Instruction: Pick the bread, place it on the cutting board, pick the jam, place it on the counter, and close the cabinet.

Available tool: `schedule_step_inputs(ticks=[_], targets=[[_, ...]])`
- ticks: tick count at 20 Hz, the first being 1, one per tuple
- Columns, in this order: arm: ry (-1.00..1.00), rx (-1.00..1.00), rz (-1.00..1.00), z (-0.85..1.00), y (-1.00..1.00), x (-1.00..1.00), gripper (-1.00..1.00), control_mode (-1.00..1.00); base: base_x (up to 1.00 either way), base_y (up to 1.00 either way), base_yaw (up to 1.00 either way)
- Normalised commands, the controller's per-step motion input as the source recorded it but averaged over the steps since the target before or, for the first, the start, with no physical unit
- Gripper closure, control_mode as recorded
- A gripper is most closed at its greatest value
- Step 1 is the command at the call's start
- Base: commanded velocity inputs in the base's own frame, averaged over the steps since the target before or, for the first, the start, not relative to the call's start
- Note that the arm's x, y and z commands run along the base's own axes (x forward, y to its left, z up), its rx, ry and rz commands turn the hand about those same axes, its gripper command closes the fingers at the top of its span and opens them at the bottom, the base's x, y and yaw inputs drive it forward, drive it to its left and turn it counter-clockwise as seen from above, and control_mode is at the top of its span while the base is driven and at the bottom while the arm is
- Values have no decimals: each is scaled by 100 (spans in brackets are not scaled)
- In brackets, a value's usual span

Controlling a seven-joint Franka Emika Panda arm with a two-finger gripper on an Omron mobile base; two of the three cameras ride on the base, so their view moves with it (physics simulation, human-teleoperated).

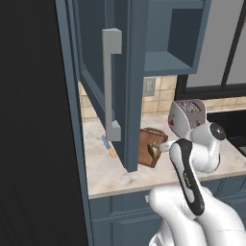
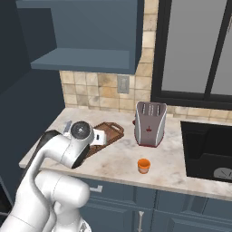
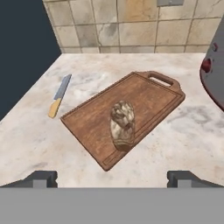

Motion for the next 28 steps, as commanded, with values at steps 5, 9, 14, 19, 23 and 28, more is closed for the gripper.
schedule_step_inputs(ticks=[5, 9, 14, 19, 23, 28], targets=[[-9, 0, 0, 20, 4, -38, -100, -100, 0, 0, 0], [-8, 0, 0, 15, 6, -36, -100, -100, 0, 0, 0], [-8, 0, 0, 16, 7, -38, -100, -100, 0, 0, 0], [-8, 0, 0, 13, 13, -40, -100, -100, 0, 0, 0], [-11, 0, 0, 11, 18, -35, -100, -100, 0, 0, 0], [-15, 0, 0, 8, 20, -40, -100, -100, 0, 0, 0]])
